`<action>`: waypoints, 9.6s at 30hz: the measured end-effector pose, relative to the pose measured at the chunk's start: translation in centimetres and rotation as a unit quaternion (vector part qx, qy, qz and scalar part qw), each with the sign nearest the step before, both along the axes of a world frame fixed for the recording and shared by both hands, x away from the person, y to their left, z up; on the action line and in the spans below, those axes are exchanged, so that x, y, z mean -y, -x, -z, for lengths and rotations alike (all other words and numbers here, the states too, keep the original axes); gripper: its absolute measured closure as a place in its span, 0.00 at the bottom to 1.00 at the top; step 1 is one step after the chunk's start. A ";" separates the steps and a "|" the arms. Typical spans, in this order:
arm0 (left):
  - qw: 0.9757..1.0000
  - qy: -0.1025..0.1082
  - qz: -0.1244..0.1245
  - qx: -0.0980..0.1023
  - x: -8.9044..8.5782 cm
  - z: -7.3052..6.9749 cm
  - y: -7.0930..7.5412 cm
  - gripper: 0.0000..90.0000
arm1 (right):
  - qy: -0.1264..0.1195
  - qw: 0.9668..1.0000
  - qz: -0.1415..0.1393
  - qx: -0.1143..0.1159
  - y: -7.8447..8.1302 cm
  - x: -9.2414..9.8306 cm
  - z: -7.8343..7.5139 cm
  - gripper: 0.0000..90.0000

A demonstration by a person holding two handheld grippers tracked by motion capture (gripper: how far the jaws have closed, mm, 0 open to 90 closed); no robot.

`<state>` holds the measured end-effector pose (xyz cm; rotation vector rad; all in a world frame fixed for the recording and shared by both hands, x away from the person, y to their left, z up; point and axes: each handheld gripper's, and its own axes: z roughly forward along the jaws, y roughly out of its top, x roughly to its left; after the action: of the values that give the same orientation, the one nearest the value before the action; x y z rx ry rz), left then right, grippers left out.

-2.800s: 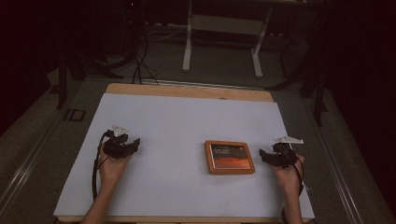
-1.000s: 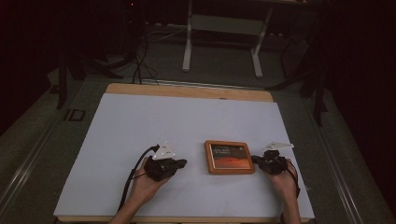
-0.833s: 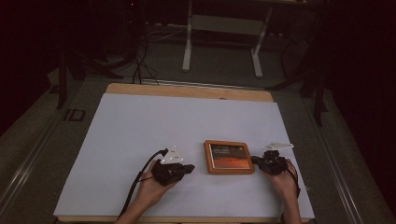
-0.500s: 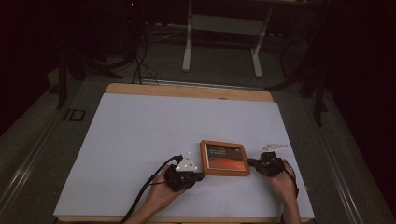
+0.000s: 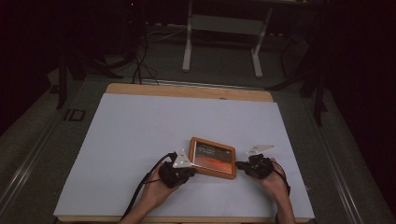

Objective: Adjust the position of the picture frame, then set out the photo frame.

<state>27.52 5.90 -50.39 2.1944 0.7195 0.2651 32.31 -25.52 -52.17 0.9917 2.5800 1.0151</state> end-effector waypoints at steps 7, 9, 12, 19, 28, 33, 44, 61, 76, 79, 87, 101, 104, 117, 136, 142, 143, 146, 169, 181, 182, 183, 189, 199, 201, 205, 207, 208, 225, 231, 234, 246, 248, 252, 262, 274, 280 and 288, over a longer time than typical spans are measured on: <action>0.998 0.016 -0.053 -0.005 -2.5 -0.4 -1.5 1.00 | -0.005 0.999 -0.040 0.010 0.2 -2.4 -0.3 1.00; 0.998 0.022 -0.058 -0.006 -3.0 -0.5 -1.7 1.00 | -0.006 0.999 -0.040 0.019 0.1 -2.8 -0.6 1.00; 0.998 0.019 -0.061 -0.004 -3.0 -0.5 -1.6 1.00 | -0.008 0.999 -0.029 0.038 -0.5 -3.3 -1.0 1.00; 0.999 -0.002 -0.037 -0.011 -1.9 0.3 -1.1 1.00 | -0.013 0.997 0.010 0.072 -2.9 -4.5 -1.2 1.00; 0.999 -0.002 -0.038 -0.016 -1.8 0.6 -1.3 1.00 | -0.018 0.996 0.057 0.063 -6.5 -5.3 -0.5 1.00; 0.999 -0.001 -0.039 -0.015 -1.9 0.7 -1.4 1.00 | -0.013 0.997 0.056 0.054 -6.8 -5.2 -0.6 1.00; 0.999 -0.006 -0.049 -0.015 -1.9 0.8 -1.6 1.00 | -0.001 0.998 0.050 0.047 -7.2 -5.1 -0.5 1.00; 0.994 0.011 -0.107 -0.028 -3.7 0.9 -3.7 1.00 | -0.002 0.998 0.038 0.054 -4.1 -5.0 0.3 1.00; 0.987 0.013 -0.161 -0.023 -5.8 1.2 -6.7 1.00 | 0.039 0.997 -0.019 0.058 -0.3 -8.3 0.6 1.00; 0.986 0.014 -0.164 -0.021 -6.0 1.2 -7.1 1.00 | 0.048 0.997 -0.035 0.059 0.3 -9.0 0.6 1.00; 0.986 0.014 -0.164 -0.021 -6.2 1.4 -7.8 1.00 | 0.052 0.996 -0.052 0.053 1.1 -9.6 0.5 1.00; 0.986 0.010 -0.162 -0.024 -6.3 1.4 -8.0 1.00 | 0.051 0.995 -0.072 0.046 1.4 -10.1 0.6 0.98; 0.987 0.012 -0.159 -0.028 -6.4 1.4 -7.6 1.00 | 0.051 0.995 -0.073 0.047 1.4 -9.9 0.7 0.97; 0.987 0.013 -0.153 -0.036 -6.9 1.7 -6.2 0.98 | 0.040 0.996 -0.049 0.058 0.7 -8.4 0.0 0.96; 0.980 0.095 -0.174 -0.031 -11.0 -0.2 -5.5 0.95 | 0.025 0.996 -0.032 0.074 0.3 -7.5 -0.6 0.92; 0.980 0.101 -0.171 -0.029 -11.2 -0.6 -5.3 0.90 | 0.002 0.996 -0.017 0.093 0.0 -7.0 -1.7 0.88; 0.980 0.101 -0.169 -0.030 -11.1 -0.6 -5.3 0.88 | -0.007 0.995 -0.013 0.096 0.0 -6.8 -2.0 0.88; 0.981 0.100 -0.162 -0.029 -11.0 -0.6 -5.2 0.85 | -0.025 0.994 -0.005 0.109 -0.1 -6.7 -2.7 0.85; 0.984 0.111 -0.124 -0.061 -9.7 -0.1 -4.1 0.61 | -0.051 0.990 0.010 0.133 -4.7 -11.9 -3.2 1.00; 0.984 0.117 -0.121 -0.063 -9.6 -0.2 -4.0 0.59 | -0.049 0.992 0.015 0.119 -5.7 -12.6 -2.3 1.00; 0.984 0.117 -0.120 -0.064 -9.6 -0.2 -4.0 0.59 | -0.047 0.992 0.016 0.119 -5.7 -12.7 -2.3 1.00; 0.984 0.115 -0.119 -0.063 -9.5 -0.2 -4.0 0.59 | -0.045 0.992 0.017 0.119 -5.7 -12.7 -2.3 1.00; 0.983 0.119 -0.122 -0.061 -9.6 -0.4 -4.0 0.59 | -0.048 0.992 0.021 0.116 -6.0 -12.4 -2.2 1.00; 0.981 0.128 -0.130 -0.064 -10.1 -0.5 -4.1 0.58 | -0.043 0.993 0.041 0.101 -6.5 -11.1 -1.2 1.00; 0.981 0.128 -0.129 -0.063 -10.0 -0.5 -4.0 0.58 | -0.039 0.993 0.044 0.099 -6.6 -10.9 -0.9 1.00; 0.981 0.127 -0.128 -0.065 -9.9 -0.5 -4.0 0.58 | -0.033 0.994 0.049 0.092 -6.8 -10.6 -0.4 1.00; 0.981 0.128 -0.129 -0.065 -9.9 -0.6 -4.0 0.58 | -0.031 0.994 0.051 0.089 -6.9 -10.5 -0.2 1.00; 0.981 0.128 -0.129 -0.065 -9.9 -0.6 -4.0 0.58 | -0.031 0.994 0.051 0.089 -6.9 -10.5 -0.2 1.00; 0.983 0.131 -0.108 -0.069 -8.3 -2.0 -3.0 0.56 | -0.042 0.995 0.053 0.078 -7.1 -10.1 0.2 1.00; 0.983 0.132 -0.103 -0.077 -7.5 -2.0 -2.8 0.54 | -0.045 0.994 0.053 0.080 -7.1 -10.1 0.3 1.00; 0.982 0.137 -0.099 -0.085 -7.2 -2.1 -2.6 0.53 | -0.047 0.994 0.054 0.081 -7.1 -10.1 0.3 1.00; 0.979 0.133 -0.097 -0.120 -5.2 -1.0 -2.5 0.37 | -0.046 0.994 0.052 0.082 -7.0 -10.1 0.3 1.00; 0.979 0.131 -0.095 -0.127 -4.9 -0.7 -2.5 0.38 | -0.047 0.994 0.052 0.081 -7.0 -10.1 0.3 1.00; 0.978 0.130 -0.089 -0.136 -4.4 -0.4 -2.5 0.41 | -0.049 0.994 0.052 0.082 -7.0 -10.0 0.3 1.00; 0.971 0.145 -0.091 -0.165 -3.8 0.1 -2.6 0.51 | -0.047 0.994 0.052 0.083 -7.0 -10.1 0.3 1.00; 0.963 0.166 -0.100 -0.188 -3.7 0.2 -2.7 0.58 | -0.035 0.994 0.051 0.089 -6.9 -10.2 0.2 0.98; 0.963 0.164 -0.104 -0.187 -3.4 -0.1 -2.6 0.59 | -0.022 0.994 0.048 0.096 -6.8 -10.0 -0.1 0.93; 0.965 0.161 -0.104 -0.177 -2.9 -0.5 -2.3 0.64 | -0.022 0.994 0.053 0.097 -6.0 -8.7 -0.8 0.80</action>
<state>29.79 8.82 -49.94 1.8728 1.1108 -0.1398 38.36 -16.80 -51.39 0.9770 2.3319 1.0866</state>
